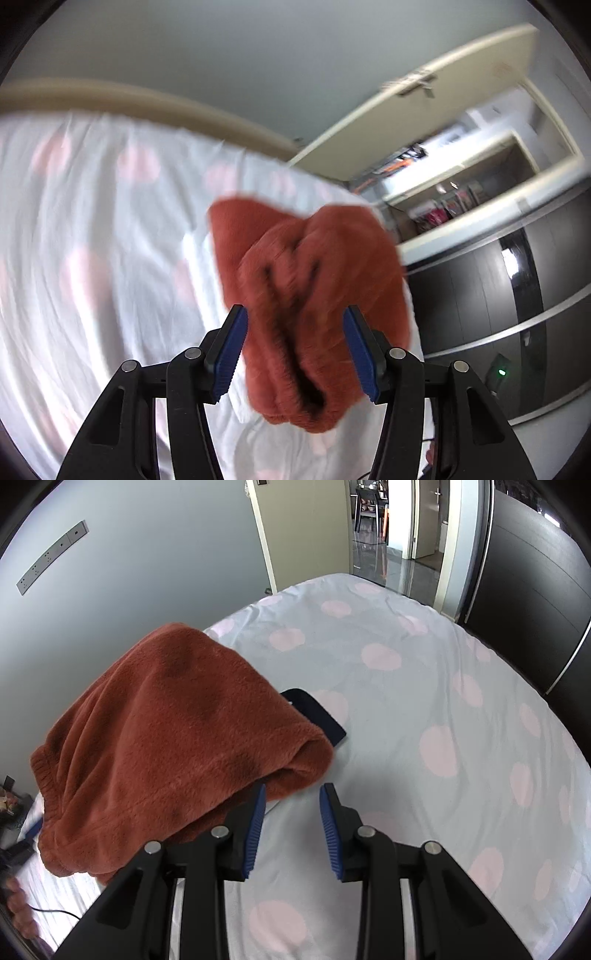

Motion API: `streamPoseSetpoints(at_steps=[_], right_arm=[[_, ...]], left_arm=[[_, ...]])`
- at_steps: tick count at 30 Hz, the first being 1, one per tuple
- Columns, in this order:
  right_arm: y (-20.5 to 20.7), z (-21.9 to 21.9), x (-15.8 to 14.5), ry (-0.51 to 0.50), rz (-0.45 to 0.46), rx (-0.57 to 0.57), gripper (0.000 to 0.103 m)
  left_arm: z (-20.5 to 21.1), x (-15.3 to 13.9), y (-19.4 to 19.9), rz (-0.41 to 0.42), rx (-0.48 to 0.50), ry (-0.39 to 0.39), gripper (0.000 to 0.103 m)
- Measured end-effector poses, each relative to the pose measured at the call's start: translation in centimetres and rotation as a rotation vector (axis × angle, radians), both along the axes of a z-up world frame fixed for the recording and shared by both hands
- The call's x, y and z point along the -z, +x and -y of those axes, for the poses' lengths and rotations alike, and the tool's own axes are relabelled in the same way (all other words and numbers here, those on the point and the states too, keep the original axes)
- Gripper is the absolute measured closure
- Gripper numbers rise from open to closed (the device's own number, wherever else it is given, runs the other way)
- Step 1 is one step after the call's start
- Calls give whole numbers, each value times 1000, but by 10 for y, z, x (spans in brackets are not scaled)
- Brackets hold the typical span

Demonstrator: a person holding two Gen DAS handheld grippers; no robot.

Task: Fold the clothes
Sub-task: 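Lower the folded trousers onto the stack and open both grippers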

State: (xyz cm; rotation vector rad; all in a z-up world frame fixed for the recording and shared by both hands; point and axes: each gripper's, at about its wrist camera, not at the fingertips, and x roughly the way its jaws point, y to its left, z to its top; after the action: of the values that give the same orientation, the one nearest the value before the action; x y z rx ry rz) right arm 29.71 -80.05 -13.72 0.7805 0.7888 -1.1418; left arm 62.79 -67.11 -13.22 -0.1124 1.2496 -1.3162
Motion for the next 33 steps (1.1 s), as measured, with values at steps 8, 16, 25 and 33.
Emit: streamPoseSetpoints(at_steps=[8, 16, 25, 33], right_arm=[[19, 0, -13, -71, -8, -5, 80], [26, 39, 25, -32, -28, 34, 80], [32, 79, 82, 15, -2, 45, 81], [31, 75, 82, 49, -29, 78, 81]], left_arm=[[63, -32, -23, 302, 297, -22, 64], [71, 41, -7, 374, 346, 132, 71], [78, 91, 5, 291, 384, 147, 70], [71, 83, 4, 311, 382, 166, 68]])
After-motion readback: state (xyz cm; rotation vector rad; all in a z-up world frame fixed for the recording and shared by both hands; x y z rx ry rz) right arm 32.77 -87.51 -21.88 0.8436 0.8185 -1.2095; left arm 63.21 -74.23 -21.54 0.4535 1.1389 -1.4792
